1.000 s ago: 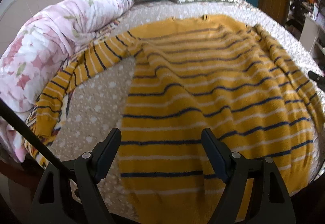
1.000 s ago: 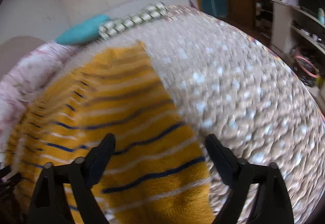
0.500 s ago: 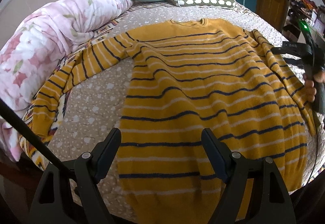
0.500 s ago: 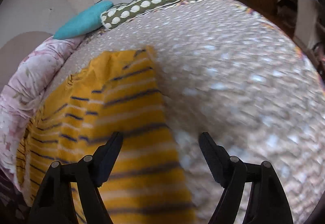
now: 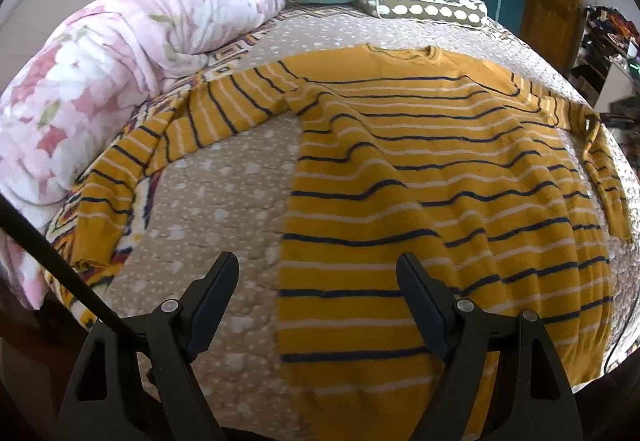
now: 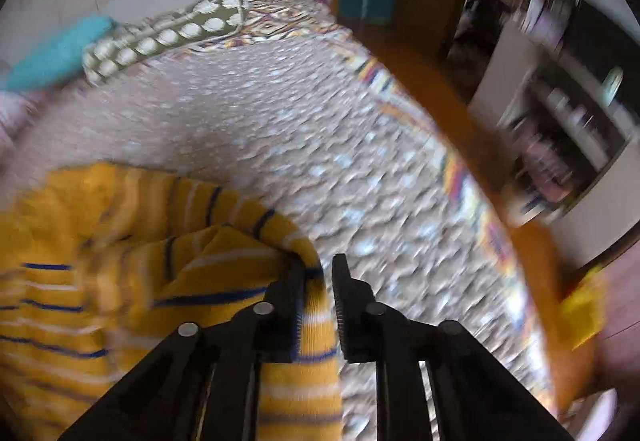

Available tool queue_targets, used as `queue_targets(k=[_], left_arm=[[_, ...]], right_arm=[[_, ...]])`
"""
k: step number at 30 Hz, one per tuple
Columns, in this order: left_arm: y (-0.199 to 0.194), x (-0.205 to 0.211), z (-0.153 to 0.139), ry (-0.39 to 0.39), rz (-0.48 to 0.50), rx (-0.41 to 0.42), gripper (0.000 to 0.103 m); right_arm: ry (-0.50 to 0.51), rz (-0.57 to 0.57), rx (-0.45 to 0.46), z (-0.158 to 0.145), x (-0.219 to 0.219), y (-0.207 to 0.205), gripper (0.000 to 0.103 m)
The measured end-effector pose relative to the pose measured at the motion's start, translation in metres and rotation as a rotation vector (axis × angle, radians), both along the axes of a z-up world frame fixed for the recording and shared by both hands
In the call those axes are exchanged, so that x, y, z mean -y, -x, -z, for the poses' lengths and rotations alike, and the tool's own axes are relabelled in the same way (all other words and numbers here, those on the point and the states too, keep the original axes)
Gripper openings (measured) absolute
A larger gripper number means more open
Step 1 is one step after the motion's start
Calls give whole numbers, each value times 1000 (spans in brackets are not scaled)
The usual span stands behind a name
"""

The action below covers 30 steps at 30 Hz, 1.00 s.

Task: Fold small clothes

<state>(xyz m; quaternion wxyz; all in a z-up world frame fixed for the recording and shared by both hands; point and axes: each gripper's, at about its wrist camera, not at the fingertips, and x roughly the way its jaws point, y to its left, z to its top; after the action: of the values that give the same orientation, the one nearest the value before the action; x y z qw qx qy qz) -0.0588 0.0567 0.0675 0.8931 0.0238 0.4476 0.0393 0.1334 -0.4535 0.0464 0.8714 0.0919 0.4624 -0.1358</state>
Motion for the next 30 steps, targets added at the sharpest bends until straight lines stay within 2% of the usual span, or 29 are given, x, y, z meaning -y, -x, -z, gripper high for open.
queue_targets(k=[1, 2, 4, 9, 11, 13, 16, 18, 20, 21, 25, 30], left_arm=[[1, -3, -1, 0, -7, 5, 80], [2, -7, -1, 2, -15, 8, 80], [4, -13, -1, 8, -32, 7, 80], [11, -18, -1, 35, -41, -12, 80], [16, -14, -5, 29, -31, -10, 80], [20, -9, -8, 17, -22, -6, 80], [24, 0, -12, 8, -2, -3, 80], [25, 8, -13, -9, 9, -16, 80], [24, 15, -15, -24, 20, -33, 80], [24, 18, -17, -27, 22, -33, 80], [24, 28, -23, -38, 35, -20, 80], [21, 38, -18, -42, 55, -39, 80]], right_arm=[[-56, -15, 20, -3, 2, 12, 28], [-107, -33, 50, -6, 1, 30, 47], [-166, -48, 93, -6, -1, 69, 64], [-202, -46, 74, 22, -14, 151, 65], [-260, -38, 79, 36, -16, 180, 65], [-298, -36, 98, 46, -21, 197, 65], [-264, -21, 163, 51, -38, 209, 66], [-291, -12, 187, 53, -43, 207, 61], [-338, -23, 199, 54, -48, 202, 20], [-361, -36, 199, 55, -49, 199, 15], [-360, -26, 227, 50, -39, 199, 10], [-238, 107, 235, 33, 14, 214, 10]])
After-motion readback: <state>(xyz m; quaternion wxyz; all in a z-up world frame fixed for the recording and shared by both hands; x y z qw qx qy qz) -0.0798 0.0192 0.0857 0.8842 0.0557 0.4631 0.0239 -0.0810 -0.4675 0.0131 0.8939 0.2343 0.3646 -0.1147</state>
